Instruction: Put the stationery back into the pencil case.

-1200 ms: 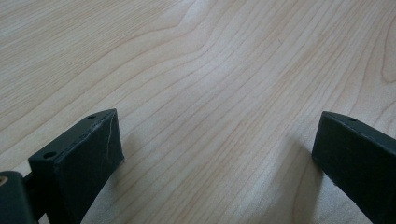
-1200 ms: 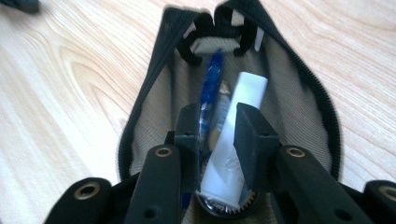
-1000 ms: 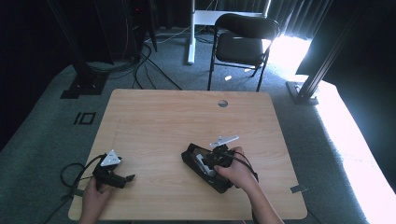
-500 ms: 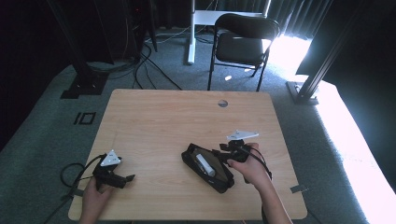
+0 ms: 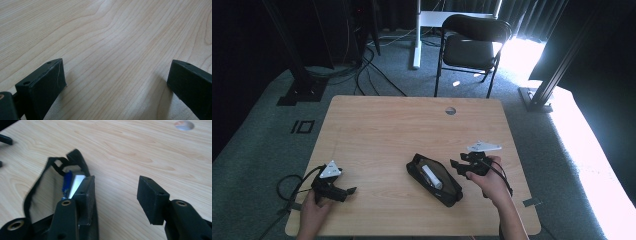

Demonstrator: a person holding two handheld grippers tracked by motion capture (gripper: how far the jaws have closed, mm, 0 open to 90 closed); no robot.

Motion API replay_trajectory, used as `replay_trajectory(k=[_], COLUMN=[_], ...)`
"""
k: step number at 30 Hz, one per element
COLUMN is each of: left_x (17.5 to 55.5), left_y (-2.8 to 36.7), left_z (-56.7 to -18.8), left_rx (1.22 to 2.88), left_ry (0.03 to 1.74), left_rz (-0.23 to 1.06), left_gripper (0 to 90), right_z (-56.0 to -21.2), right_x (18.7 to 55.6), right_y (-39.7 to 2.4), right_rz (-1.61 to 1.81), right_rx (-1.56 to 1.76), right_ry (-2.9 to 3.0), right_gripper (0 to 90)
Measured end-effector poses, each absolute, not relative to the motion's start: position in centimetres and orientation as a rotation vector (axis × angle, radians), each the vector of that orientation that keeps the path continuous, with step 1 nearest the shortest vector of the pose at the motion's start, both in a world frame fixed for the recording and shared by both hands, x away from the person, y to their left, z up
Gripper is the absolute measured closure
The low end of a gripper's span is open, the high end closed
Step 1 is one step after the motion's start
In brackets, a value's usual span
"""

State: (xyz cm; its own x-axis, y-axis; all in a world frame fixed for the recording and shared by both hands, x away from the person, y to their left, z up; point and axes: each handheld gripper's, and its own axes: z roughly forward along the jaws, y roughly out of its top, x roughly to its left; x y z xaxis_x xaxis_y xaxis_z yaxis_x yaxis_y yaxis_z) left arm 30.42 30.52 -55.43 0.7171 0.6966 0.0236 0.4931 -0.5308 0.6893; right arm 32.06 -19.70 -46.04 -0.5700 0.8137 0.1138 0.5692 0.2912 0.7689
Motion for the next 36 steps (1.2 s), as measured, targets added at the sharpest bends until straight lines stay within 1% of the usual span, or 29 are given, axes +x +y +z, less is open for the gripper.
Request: replay_trajectory(k=[1,2,4,9,14,23,26,30,36], left_x=[30.4,30.4,30.4,30.4,30.4,30.4,30.4,30.4,30.4], left_y=[30.5,30.5,30.5,30.5,30.5,30.5,30.5,30.5,30.5], left_z=[-55.4,-55.4,-55.4,-55.4,-55.4,-55.4,-55.4,-55.4,-55.4], left_rx=[2.244,2.244,2.244,2.244,2.244,2.243,2.244,2.245,2.245], left_ry=[0.898,0.898,0.898,0.898,0.898,0.898,0.899,0.897,0.897], left_rz=[0.390,0.390,0.390,0.390,0.390,0.391,0.390,0.391,0.391], left_gripper=[1.9,1.9,1.9,1.9,1.9,1.9,1.9,1.9,1.9], right_z=[-46.2,-46.5,-46.9,-48.0,-49.3,-51.9,-52.7,-53.4,-54.4], right_x=[32.0,31.9,31.9,32.0,32.0,31.2,30.9,30.4,29.6], right_y=[-19.9,-20.3,-20.8,-22.4,-24.2,-27.2,-28.1,-29.2,-30.4], right_rz=[1.153,1.117,1.115,1.110,1.084,0.987,0.951,0.922,0.892], right_rx=[1.259,1.250,1.271,1.369,1.460,1.593,1.636,1.690,1.791], right_ry=[2.255,2.258,2.237,2.159,2.106,2.023,1.992,1.943,1.828], right_gripper=[46.0,42.2,41.1,32.4,28.9,26.9,24.7,19.3,17.7])
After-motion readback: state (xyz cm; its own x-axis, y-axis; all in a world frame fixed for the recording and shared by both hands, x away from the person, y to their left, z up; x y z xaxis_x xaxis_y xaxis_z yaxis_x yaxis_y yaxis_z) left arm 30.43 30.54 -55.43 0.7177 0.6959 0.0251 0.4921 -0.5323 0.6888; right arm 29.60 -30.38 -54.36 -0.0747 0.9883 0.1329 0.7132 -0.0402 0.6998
